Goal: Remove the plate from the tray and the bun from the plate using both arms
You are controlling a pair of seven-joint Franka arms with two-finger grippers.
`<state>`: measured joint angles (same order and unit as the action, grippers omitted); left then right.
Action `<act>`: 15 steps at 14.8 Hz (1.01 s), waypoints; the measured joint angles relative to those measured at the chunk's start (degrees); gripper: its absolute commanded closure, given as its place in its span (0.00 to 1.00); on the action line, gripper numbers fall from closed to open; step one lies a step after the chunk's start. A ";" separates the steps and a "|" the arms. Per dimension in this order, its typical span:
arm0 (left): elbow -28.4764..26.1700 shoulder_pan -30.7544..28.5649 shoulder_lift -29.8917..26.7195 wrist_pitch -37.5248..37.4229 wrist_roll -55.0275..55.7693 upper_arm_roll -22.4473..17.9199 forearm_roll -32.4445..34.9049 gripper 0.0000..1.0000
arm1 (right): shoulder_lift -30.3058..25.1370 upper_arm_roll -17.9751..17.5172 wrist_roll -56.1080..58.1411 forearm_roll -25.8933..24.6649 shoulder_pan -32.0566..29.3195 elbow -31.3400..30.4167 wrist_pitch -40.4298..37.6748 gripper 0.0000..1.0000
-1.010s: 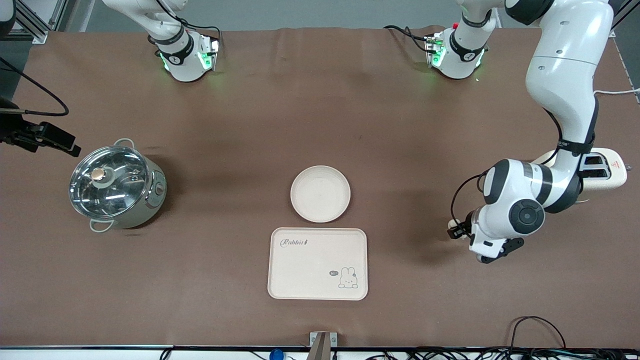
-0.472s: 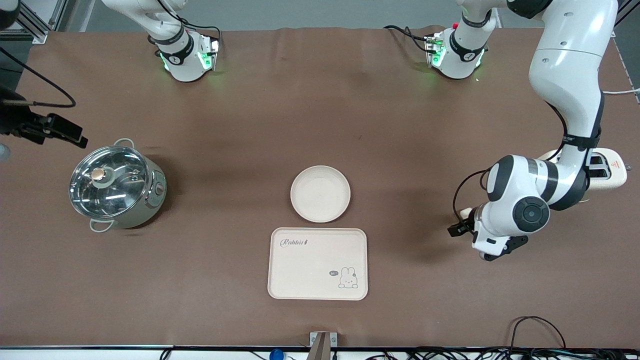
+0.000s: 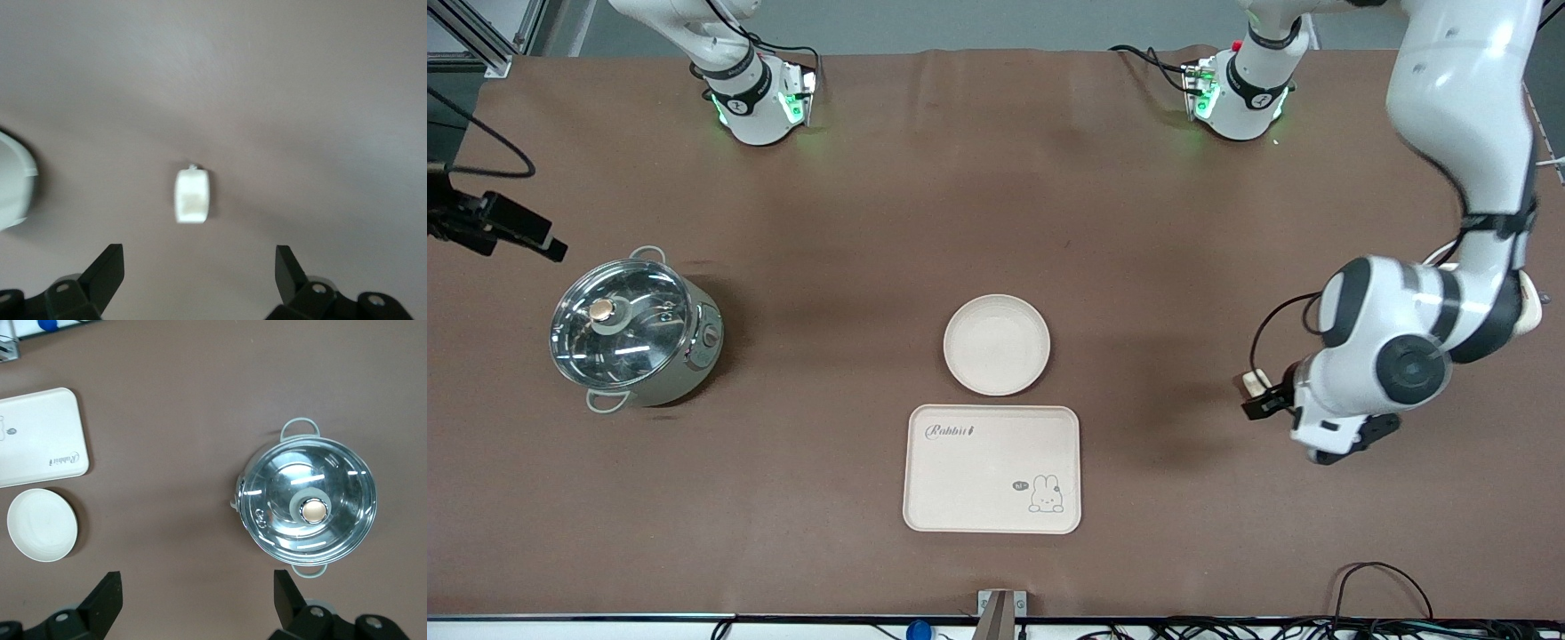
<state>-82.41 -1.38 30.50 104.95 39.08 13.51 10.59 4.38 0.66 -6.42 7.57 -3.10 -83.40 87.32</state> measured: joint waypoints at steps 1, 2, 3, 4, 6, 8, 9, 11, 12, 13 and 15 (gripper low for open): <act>1.68 -0.02 -3.07 -2.97 -2.73 0.03 0.00 0.00 | 0.40 0.04 0.16 0.15 -0.60 -0.33 0.35 0.00; 2.88 -0.20 -6.29 -5.11 -5.95 0.01 0.00 0.00 | 0.63 0.09 0.20 0.17 -1.07 -0.39 0.77 0.00; 3.45 -0.63 -9.53 -6.37 -8.76 -0.05 0.00 0.00 | 0.62 0.12 0.23 0.15 -1.43 -0.40 1.57 0.00; 3.65 -1.26 -12.63 -7.57 -11.26 -0.07 0.00 0.00 | 0.55 0.12 0.30 -0.09 -1.70 -0.38 2.65 0.00; 3.72 -2.36 -18.06 -12.28 -17.04 -0.09 0.00 0.00 | 0.40 0.12 0.35 -2.12 -1.90 -0.31 3.65 0.00; 3.70 -3.00 -22.45 -16.76 -22.28 -0.14 -0.46 0.00 | 0.27 0.13 0.36 -3.78 -1.95 -0.28 3.41 0.00; 3.65 -3.61 -24.30 -18.55 -25.19 -0.15 -1.41 0.00 | 0.05 0.18 0.36 -4.15 -2.05 -0.25 2.65 0.00; 3.32 -5.50 -27.08 -22.17 -31.66 -0.20 -4.77 0.00 | -1.09 0.43 1.20 -4.34 -2.57 -0.20 0.51 0.00; 2.89 -6.36 -28.10 -23.34 -33.75 -0.25 -6.68 0.00 | -1.80 0.56 1.96 -4.34 -2.81 -0.18 -0.58 0.00; 1.92 -6.68 -29.09 -23.69 -35.07 -0.44 -8.05 0.00 | -2.44 0.59 2.50 -4.34 -2.98 -0.18 -1.79 0.00; -2.00 -5.14 -31.73 -22.84 -35.73 -0.77 -8.98 0.00 | -3.07 0.43 2.80 -4.34 -3.00 -0.18 -3.09 0.00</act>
<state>-84.42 -6.51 -1.23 82.11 3.35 12.75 1.61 1.31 1.09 -3.62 3.23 -6.10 -83.58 84.24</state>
